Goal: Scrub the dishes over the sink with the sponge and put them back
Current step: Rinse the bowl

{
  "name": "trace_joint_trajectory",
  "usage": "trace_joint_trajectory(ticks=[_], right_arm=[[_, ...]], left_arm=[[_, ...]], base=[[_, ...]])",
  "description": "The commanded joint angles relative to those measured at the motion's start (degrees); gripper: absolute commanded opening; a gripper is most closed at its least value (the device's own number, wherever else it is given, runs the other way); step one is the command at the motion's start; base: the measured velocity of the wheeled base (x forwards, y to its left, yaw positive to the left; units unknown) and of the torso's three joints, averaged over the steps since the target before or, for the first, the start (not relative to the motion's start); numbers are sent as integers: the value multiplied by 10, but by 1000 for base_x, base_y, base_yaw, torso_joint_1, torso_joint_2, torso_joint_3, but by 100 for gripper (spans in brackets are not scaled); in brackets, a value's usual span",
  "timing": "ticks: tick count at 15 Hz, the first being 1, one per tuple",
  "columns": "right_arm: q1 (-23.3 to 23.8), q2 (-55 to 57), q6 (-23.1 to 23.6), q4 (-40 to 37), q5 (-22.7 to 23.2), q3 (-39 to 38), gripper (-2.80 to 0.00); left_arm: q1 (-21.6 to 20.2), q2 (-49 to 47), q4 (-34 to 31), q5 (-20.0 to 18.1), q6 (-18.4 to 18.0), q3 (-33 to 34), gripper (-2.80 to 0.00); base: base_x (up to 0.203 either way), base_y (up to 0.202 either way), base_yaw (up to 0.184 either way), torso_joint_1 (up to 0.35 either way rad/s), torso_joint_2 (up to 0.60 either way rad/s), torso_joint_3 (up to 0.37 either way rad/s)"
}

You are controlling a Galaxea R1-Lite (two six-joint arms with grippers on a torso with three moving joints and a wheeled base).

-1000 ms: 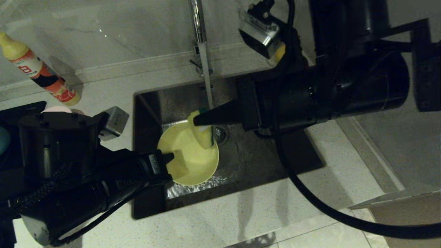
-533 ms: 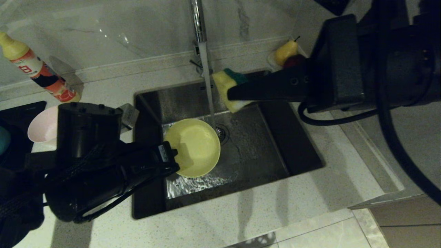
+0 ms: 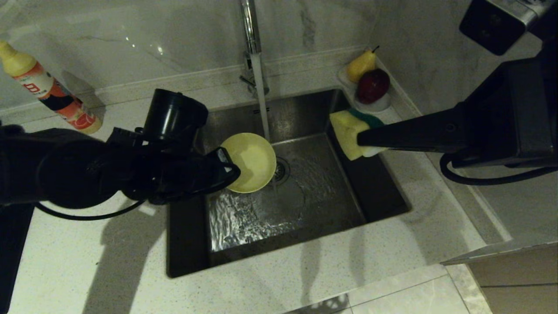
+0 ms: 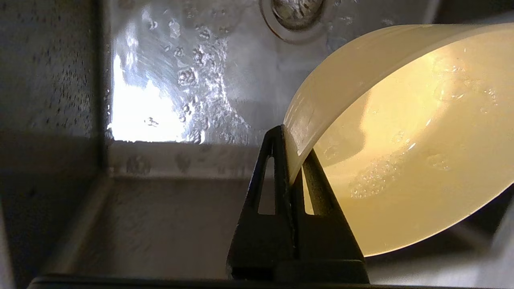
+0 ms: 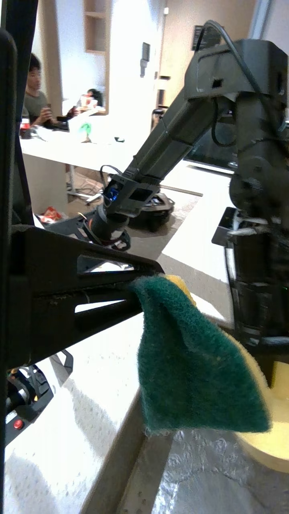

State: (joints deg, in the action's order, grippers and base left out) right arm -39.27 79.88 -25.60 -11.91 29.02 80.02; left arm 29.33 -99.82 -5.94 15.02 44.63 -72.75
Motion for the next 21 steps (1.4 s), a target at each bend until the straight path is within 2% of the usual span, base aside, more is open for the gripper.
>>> trace_joint_trajectory(ticks=[1,3,6,9,17,21], right_arm=[[20,-17,-2,20,14,-30,-280],[34,-20,-2,28,32,-42,-280],[36,-34,-3,26,34,-52,-280],[36,-39,-4,27,35,-59,-280],[38,-45,-4,55,46,-95,-280],[45,-42,-3,55,47,-94,-280]], left_arm=[[-14,-71,-50,1,28,-87,-280],[-17,-102,-82,-14,52,-131,-280],[-17,-110,-84,-50,57,-168,-280],[-17,-128,-84,-57,73,-191,-280],[-17,-123,-89,-70,84,-185,-280],[-18,-115,-139,-76,98,-185,-280]], base=[[0,0,0,0,0,0],[0,0,0,0,0,0],[0,0,0,0,0,0],[0,0,0,0,0,0],[0,0,0,0,0,0],[0,0,0,0,0,0]])
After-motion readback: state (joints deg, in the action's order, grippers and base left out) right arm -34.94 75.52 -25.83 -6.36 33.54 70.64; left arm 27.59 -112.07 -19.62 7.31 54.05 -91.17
